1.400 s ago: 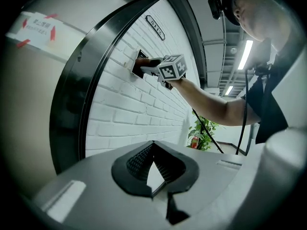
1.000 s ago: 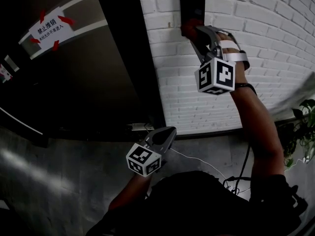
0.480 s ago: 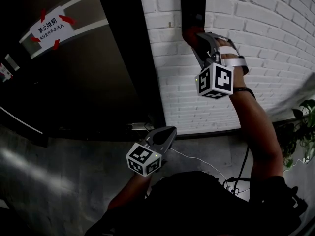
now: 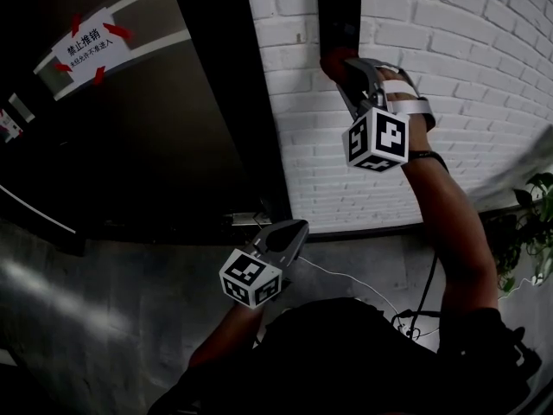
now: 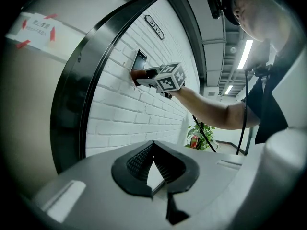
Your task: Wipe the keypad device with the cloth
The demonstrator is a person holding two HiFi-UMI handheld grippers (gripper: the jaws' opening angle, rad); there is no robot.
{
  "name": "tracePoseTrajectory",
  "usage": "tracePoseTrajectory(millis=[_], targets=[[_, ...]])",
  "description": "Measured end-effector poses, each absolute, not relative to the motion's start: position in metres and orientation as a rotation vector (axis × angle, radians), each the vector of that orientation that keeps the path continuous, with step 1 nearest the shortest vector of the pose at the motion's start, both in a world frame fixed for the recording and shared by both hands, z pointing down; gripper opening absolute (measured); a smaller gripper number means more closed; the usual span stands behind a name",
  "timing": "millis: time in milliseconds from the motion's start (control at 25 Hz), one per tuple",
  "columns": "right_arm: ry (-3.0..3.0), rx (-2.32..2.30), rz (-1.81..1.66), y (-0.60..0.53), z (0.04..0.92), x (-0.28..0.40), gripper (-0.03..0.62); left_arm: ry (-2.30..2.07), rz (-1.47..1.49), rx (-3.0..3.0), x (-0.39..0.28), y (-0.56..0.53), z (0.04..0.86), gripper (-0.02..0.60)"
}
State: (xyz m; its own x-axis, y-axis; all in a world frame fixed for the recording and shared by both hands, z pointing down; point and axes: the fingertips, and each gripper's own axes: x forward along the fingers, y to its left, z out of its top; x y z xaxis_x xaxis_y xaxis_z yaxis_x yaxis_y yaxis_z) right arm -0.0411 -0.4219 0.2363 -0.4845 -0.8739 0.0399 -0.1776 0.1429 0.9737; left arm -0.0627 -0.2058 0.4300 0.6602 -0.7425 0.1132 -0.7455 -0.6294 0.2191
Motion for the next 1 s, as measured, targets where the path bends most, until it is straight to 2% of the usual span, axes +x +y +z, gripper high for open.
tracePoseTrajectory(millis=[680,1000], targets=[[-1.853,0.936,-1.221,-0.419,0.267,-0.039,0.14,-1.201,0.016,2.625,-0.065,-0.204,0.432,0.016],[-1.906,1.032,-1.316,-0.392,0.217,-0.037,0.141,-1.225,0.02,2.611,-0.072,-0.206,0.433,0.015]])
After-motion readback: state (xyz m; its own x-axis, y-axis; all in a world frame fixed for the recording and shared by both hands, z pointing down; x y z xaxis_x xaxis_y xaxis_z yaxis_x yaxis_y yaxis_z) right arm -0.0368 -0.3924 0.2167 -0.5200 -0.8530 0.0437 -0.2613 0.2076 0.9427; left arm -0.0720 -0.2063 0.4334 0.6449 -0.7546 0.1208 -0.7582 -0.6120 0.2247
